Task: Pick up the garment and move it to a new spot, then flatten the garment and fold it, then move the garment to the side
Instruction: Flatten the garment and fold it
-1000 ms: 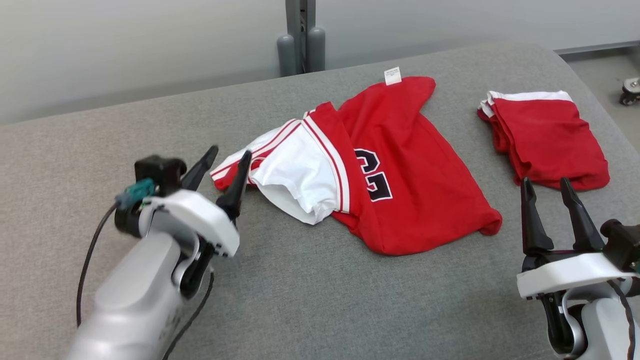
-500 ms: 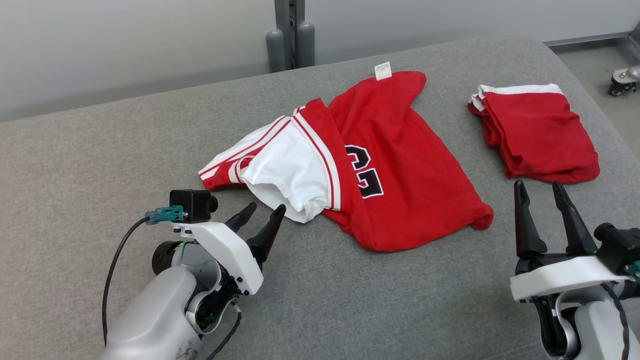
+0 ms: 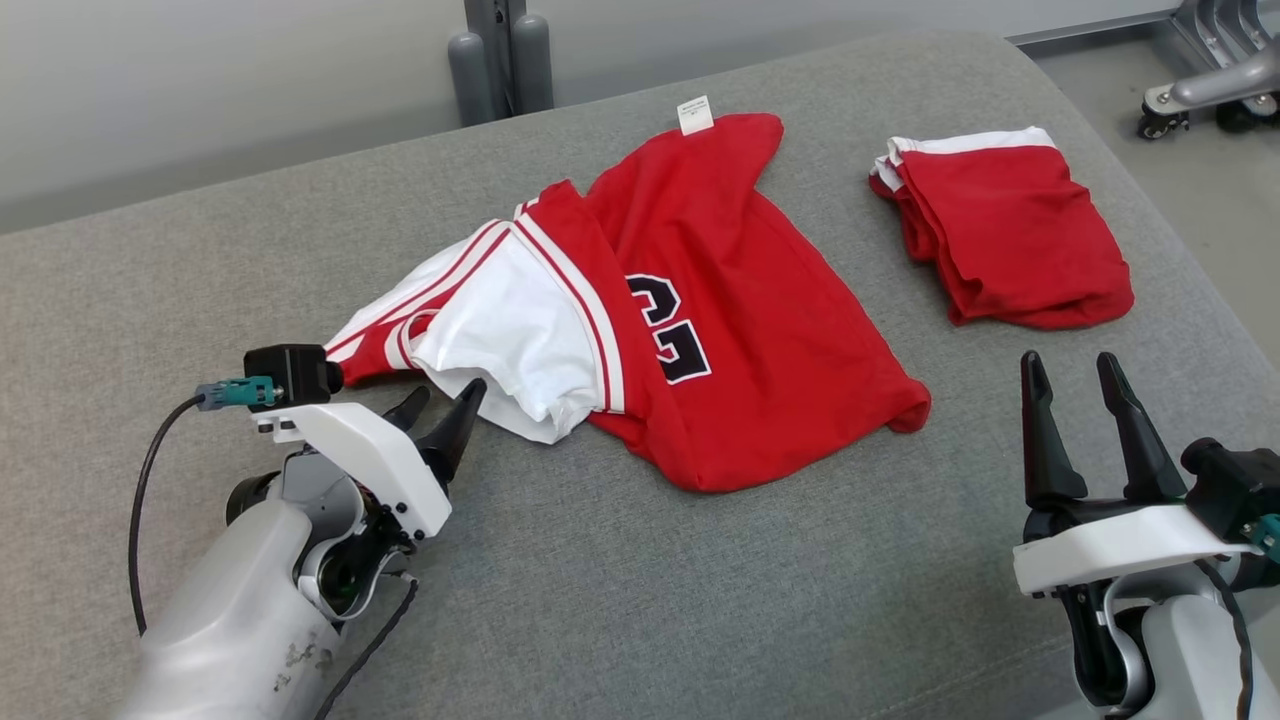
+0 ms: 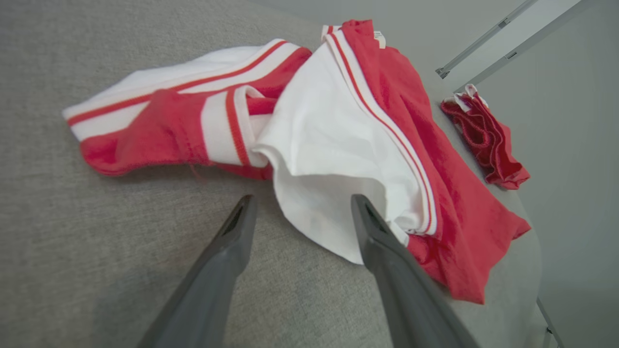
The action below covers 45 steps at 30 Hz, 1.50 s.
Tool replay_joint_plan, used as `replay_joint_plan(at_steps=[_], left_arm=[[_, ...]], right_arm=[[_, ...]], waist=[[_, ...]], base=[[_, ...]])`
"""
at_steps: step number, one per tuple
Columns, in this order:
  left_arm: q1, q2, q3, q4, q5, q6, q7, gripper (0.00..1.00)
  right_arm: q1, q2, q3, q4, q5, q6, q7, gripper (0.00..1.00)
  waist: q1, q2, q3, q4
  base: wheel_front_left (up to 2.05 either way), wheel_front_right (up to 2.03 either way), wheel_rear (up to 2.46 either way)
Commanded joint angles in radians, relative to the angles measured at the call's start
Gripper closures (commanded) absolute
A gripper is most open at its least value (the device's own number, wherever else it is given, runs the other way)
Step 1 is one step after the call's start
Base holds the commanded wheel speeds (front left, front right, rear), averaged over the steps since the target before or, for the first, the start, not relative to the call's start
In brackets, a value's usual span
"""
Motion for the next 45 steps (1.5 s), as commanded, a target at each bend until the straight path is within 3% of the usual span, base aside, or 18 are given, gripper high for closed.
replay_joint_plan(at_steps=[1,19,20,22,23,24,25,36,40,45], left_arm=[[-0.022,0.003,0.003,0.000,-0.007,-0.009,-0.003,0.00],[-0.048,-0.001,0.022,-0.030,-0.046,-0.040,-0.047,0.00],[-0.050,-0.002,0.020,-0.029,-0.049,-0.041,-0.046,0.07],[-0.055,-0.002,0.016,-0.024,-0.050,-0.042,-0.046,0.37],[-0.058,-0.001,0.014,-0.022,-0.049,-0.043,-0.047,0.70],[-0.060,-0.002,0.013,-0.020,-0.049,-0.044,-0.050,0.94],[-0.063,-0.001,0.011,-0.018,-0.048,-0.044,-0.052,1.00],[-0.061,0.007,-0.015,-0.034,-0.015,-0.046,-0.110,1.00],[-0.019,0.016,-0.025,-0.100,-0.006,-0.046,-0.133,1.00],[0.071,0.053,-0.041,-0.257,0.023,0.000,-0.165,1.00]], right_arm=[[-0.004,-0.002,-0.002,0.003,-0.001,0.000,-0.005,0.00],[-0.016,0.001,0.001,0.007,-0.007,0.000,-0.005,0.00],[-0.016,0.001,0.001,0.008,-0.006,0.000,-0.005,0.00],[-0.017,0.002,0.000,0.009,-0.006,0.000,-0.005,0.00],[-0.018,0.002,0.000,0.010,-0.007,0.000,-0.005,0.00],[-0.019,0.002,-0.001,0.010,-0.007,0.000,-0.005,0.00],[-0.020,0.002,-0.001,0.011,-0.008,0.000,-0.005,0.00],[-0.007,0.002,-0.016,0.016,-0.014,0.000,-0.005,0.00],[0.005,-0.004,-0.026,0.017,-0.018,0.000,-0.005,0.00],[0.019,-0.018,-0.030,0.023,-0.025,0.000,-0.005,0.00]], waist=[[0.0000,0.0000,0.002,-0.005],[0.0000,0.0000,0.020,0.004],[0.0000,0.0000,0.022,0.004],[0.0000,0.0000,0.025,0.002],[0.0000,0.0000,0.025,0.002],[0.0000,0.0000,0.026,0.002],[0.0000,0.0000,0.026,0.001],[0.0000,0.0000,-0.003,0.023],[0.0000,0.0000,-0.025,0.055],[0.0000,0.0000,-0.051,0.113]], base=[[0.00,0.00,0.00],[0.00,0.00,0.00],[0.00,0.00,0.00],[0.00,0.00,0.00],[0.00,0.00,0.00],[0.00,0.00,0.00],[0.00,0.00,0.00],[0.00,0.00,0.00],[0.00,0.00,0.00],[0.00,0.00,0.00]])
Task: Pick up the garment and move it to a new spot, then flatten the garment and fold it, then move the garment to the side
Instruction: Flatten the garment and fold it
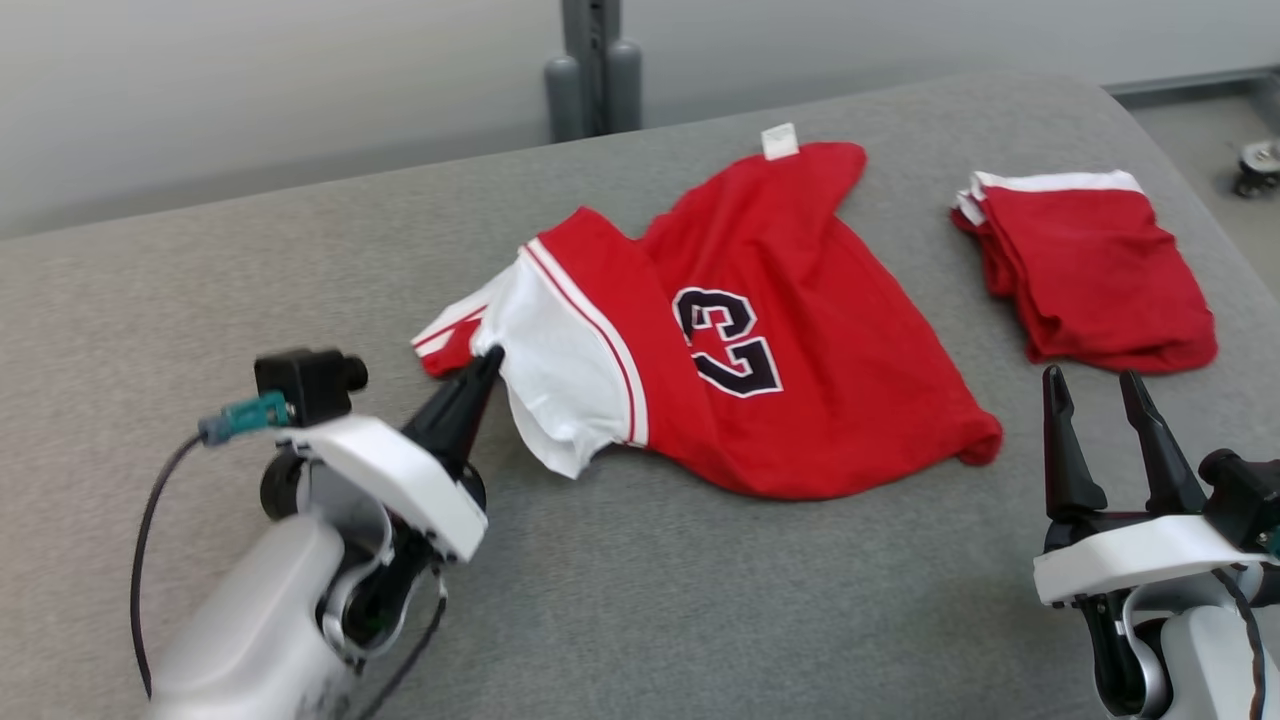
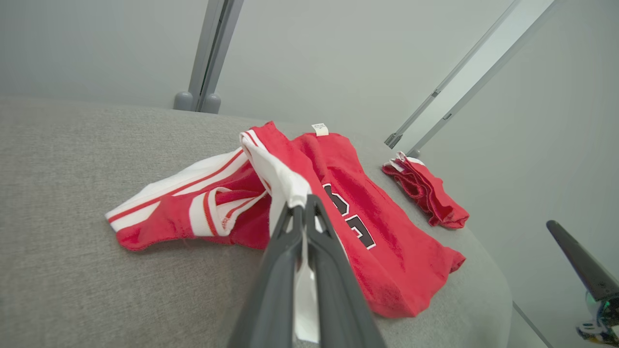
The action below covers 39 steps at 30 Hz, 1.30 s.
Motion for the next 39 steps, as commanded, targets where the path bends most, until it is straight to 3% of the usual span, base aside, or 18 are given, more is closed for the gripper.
replay_joint_plan(at_steps=[1,13,21,34,35,36,37,38,39], left_arm=[[0.037,0.015,0.001,-0.040,0.001,0.016,-0.005,1.00],[0.319,0.148,-0.002,-0.531,-0.008,0.236,0.055,1.00],[0.480,0.194,0.015,-0.634,-0.055,0.328,0.060,1.00],[0.542,0.153,-0.060,-0.530,-0.087,0.296,0.102,1.00],[0.540,0.153,-0.064,-0.521,-0.089,0.294,0.106,0.96],[0.539,0.154,-0.065,-0.511,-0.088,0.294,0.111,0.72],[0.538,0.154,-0.064,-0.502,-0.088,0.297,0.110,0.17],[0.534,0.155,-0.061,-0.494,-0.084,0.301,0.106,0.00],[0.529,0.159,-0.055,-0.489,-0.079,0.305,0.098,0.00]], right_arm=[[0.011,-0.011,0.001,0.002,-0.011,0.000,-0.005,0.00],[0.017,-0.037,-0.020,0.029,-0.013,0.000,-0.005,0.00],[0.023,-0.052,-0.043,0.039,-0.019,0.000,0.012,0.00],[0.031,-0.069,-0.051,0.025,-0.024,0.000,0.042,0.00],[0.031,-0.070,-0.051,0.023,-0.024,0.000,0.043,0.00],[0.031,-0.071,-0.052,0.021,-0.025,0.000,0.046,0.00],[0.030,-0.071,-0.052,0.018,-0.026,0.000,0.050,0.00],[0.030,-0.072,-0.052,0.017,-0.027,0.000,0.052,0.00],[0.031,-0.072,-0.052,0.015,-0.028,0.000,0.054,0.00]], waist=[[0.0000,0.0000,-0.020,0.035],[0.0000,0.0000,-0.064,0.180],[0.0000,0.0000,-0.060,0.240],[0.0000,0.0000,-0.059,0.257],[0.0000,0.0000,-0.059,0.257],[0.0000,0.0000,-0.060,0.256],[0.0000,0.0000,-0.060,0.256],[0.0000,0.0000,-0.061,0.256],[0.0000,0.0000,-0.062,0.255]], base=[[0.00,0.00,0.00],[0.00,0.00,0.00],[0.00,0.00,0.00],[0.00,0.00,0.00],[0.00,0.00,0.00],[0.00,0.00,0.00],[0.00,0.00,0.00],[0.00,0.00,0.00],[0.00,0.00,0.00]])
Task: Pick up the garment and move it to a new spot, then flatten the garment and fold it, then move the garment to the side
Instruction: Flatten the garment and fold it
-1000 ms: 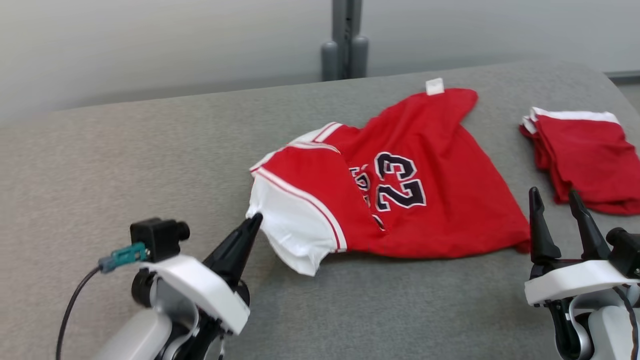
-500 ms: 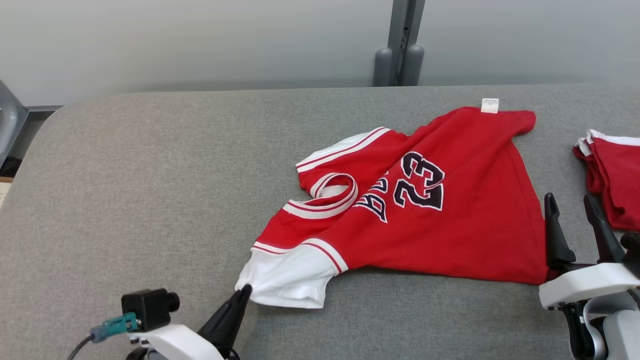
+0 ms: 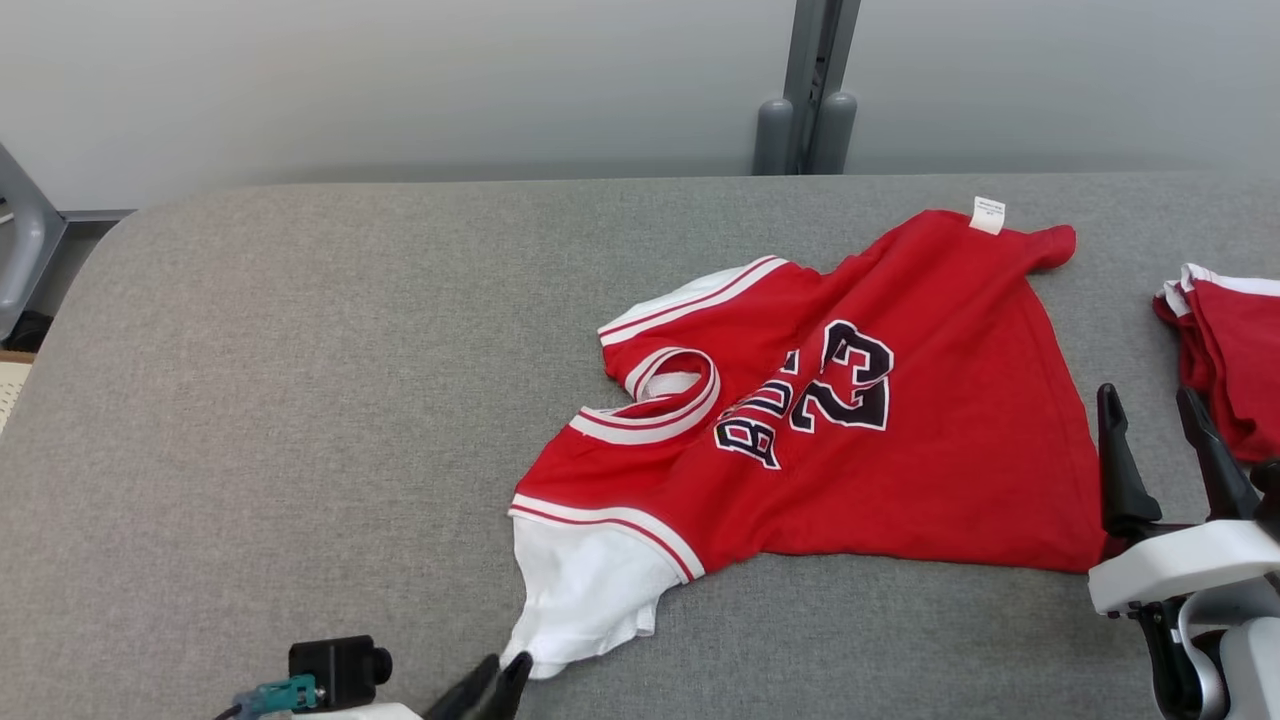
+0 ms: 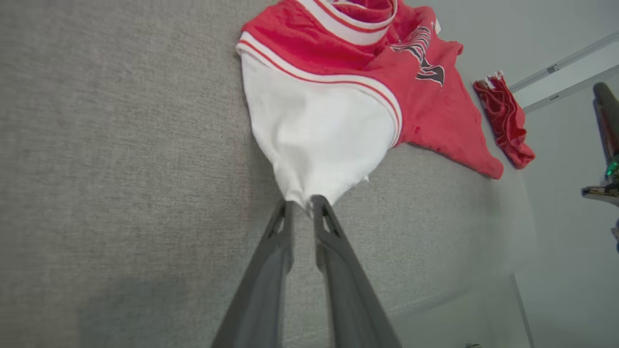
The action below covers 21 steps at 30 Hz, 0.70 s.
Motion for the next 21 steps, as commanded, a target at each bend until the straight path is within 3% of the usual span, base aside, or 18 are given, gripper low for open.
replay_joint_plan(at_steps=[1,7,13,21], left_arm=[[-0.015,0.009,0.012,0.002,0.005,0.002,-0.007,0.00],[-0.037,0.050,0.069,-0.007,0.040,0.018,-0.071,0.00],[-0.062,0.081,0.154,-0.045,0.093,0.028,-0.206,0.00],[-0.085,0.103,0.266,-0.109,0.243,0.062,-0.302,0.00]], right_arm=[[0.009,-0.006,-0.002,-0.002,-0.007,0.000,0.002,0.00],[0.014,-0.005,0.009,-0.010,-0.006,0.000,0.001,0.00],[0.014,-0.007,0.017,-0.040,-0.005,0.000,-0.024,0.00],[-0.016,0.006,0.061,-0.132,0.023,0.000,-0.051,0.00]], waist=[[0.0000,-0.0001,-0.001,-0.001],[0.0000,-0.0001,-0.010,-0.015],[0.0000,-0.0001,-0.024,-0.038],[0.0000,-0.0001,-0.029,-0.068]], base=[[0.00,0.00,0.00],[0.00,0.00,0.00],[0.00,0.00,0.00],[0.00,0.00,0.00]])
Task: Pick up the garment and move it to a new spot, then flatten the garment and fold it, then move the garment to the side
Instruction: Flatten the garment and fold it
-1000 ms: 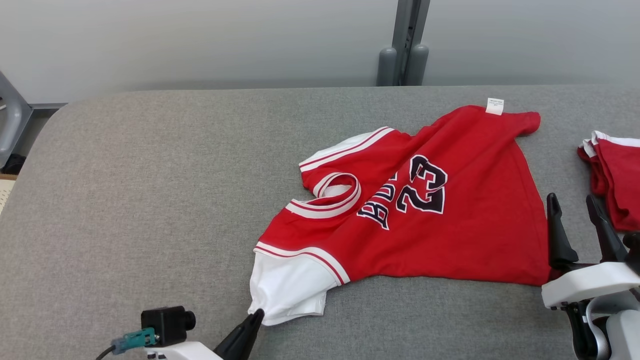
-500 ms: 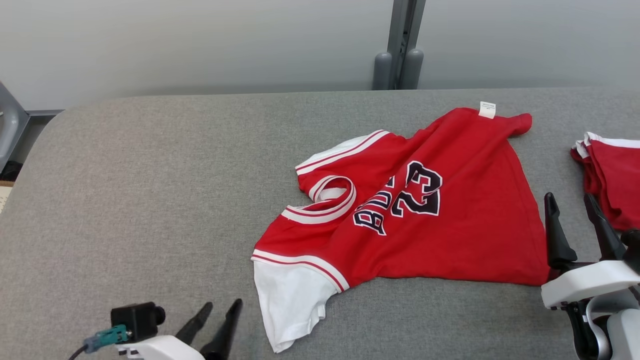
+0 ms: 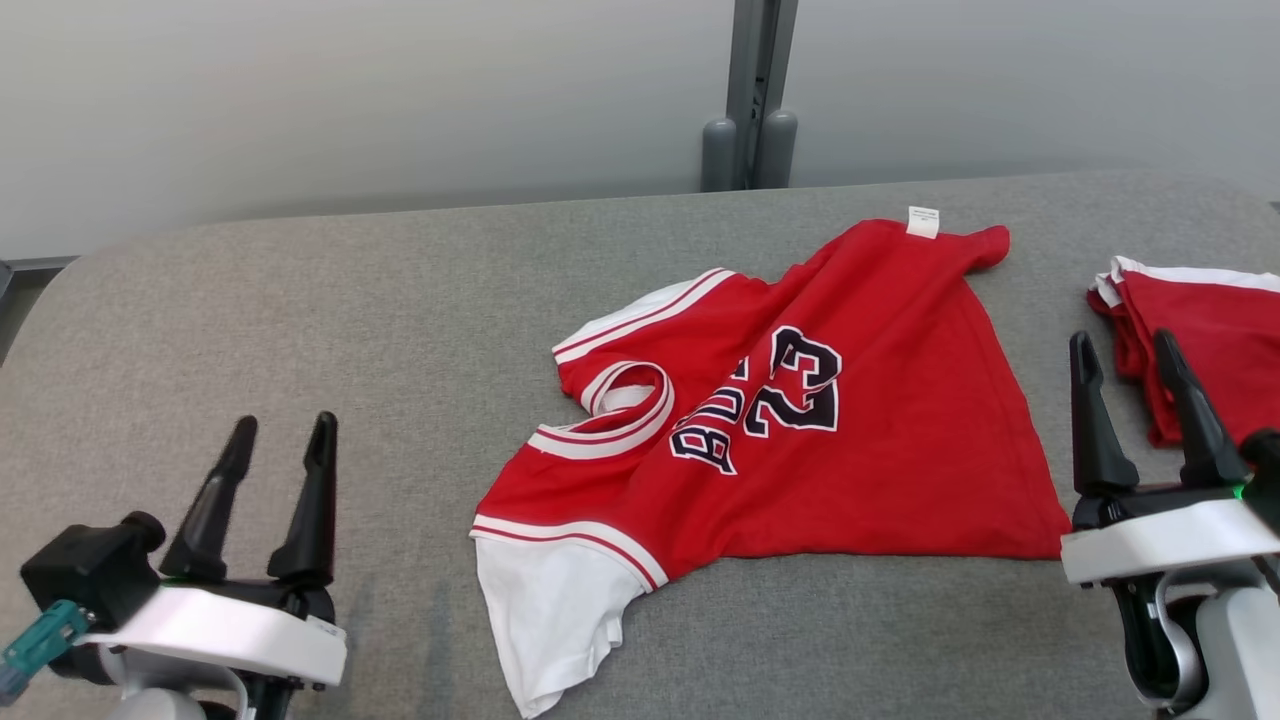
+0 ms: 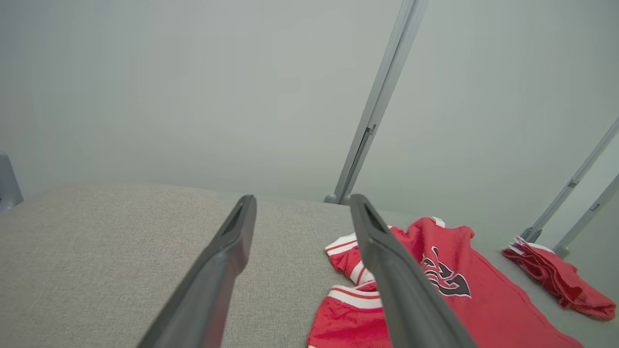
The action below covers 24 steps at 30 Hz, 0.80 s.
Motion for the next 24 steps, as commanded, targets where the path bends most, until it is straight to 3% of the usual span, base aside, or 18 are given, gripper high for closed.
replay_joint_plan(at_steps=[1,4,10,15,24], left_arm=[[-0.002,0.008,0.026,-0.005,0.041,0.005,-0.009,0.00],[0.009,-0.002,0.070,-0.011,0.114,0.013,-0.012,0.00],[0.054,-0.078,0.167,-0.032,0.274,0.007,-0.012,0.00],[0.108,-0.155,0.196,-0.024,0.355,-0.024,-0.012,0.00],[0.146,-0.272,0.245,0.117,0.442,-0.110,-0.011,0.00]], right_arm=[[-0.018,-0.002,0.011,-0.026,0.008,0.000,-0.010,0.00],[-0.025,0.000,0.028,-0.050,0.007,0.000,-0.014,0.00],[0.005,-0.002,0.020,-0.075,0.002,0.000,-0.016,0.00],[0.050,0.009,-0.005,-0.065,-0.009,0.000,-0.016,0.00],[0.079,0.035,0.016,-0.045,-0.022,0.000,-0.016,0.00]], waist=[[0.0000,0.0000,-0.002,-0.009],[0.0000,0.0000,-0.007,-0.016],[0.0000,0.0000,-0.020,-0.017],[0.0000,0.0000,-0.026,-0.012],[0.0000,0.0000,-0.039,-0.005]], base=[[0.00,0.00,0.00],[0.00,0.00,0.00],[0.00,0.00,0.00],[0.00,0.00,0.00],[0.00,0.00,0.00]])
